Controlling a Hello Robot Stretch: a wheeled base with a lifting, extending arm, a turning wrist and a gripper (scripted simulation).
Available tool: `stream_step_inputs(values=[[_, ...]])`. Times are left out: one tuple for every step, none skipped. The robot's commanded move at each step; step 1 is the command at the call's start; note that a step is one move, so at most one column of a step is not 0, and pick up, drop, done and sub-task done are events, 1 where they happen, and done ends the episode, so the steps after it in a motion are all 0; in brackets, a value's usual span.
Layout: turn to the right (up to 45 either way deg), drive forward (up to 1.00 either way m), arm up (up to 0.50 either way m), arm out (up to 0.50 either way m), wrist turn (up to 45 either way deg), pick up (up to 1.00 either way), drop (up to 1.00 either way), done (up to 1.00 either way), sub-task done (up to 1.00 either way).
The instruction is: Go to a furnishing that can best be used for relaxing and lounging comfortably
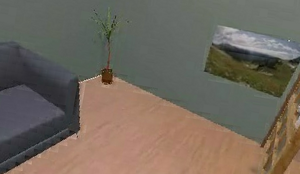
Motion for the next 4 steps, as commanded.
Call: stream_step_inputs(values=[[0.0, 1.00, 0.00, 0.00, 0.0, 0.00, 0.00, 0.00, 0.00], [9.0, 0.00, 0.00, 0.00, 0.0, 0.00, 0.00, 0.00, 0.00], [0.0, 0.20, 0.00, 0.00, 0.0, 0.00, 0.00, 0.00, 0.00], [-45.0, 0.00, 0.00, 0.00, 0.0, 0.00, 0.00, 0.00, 0.00]])
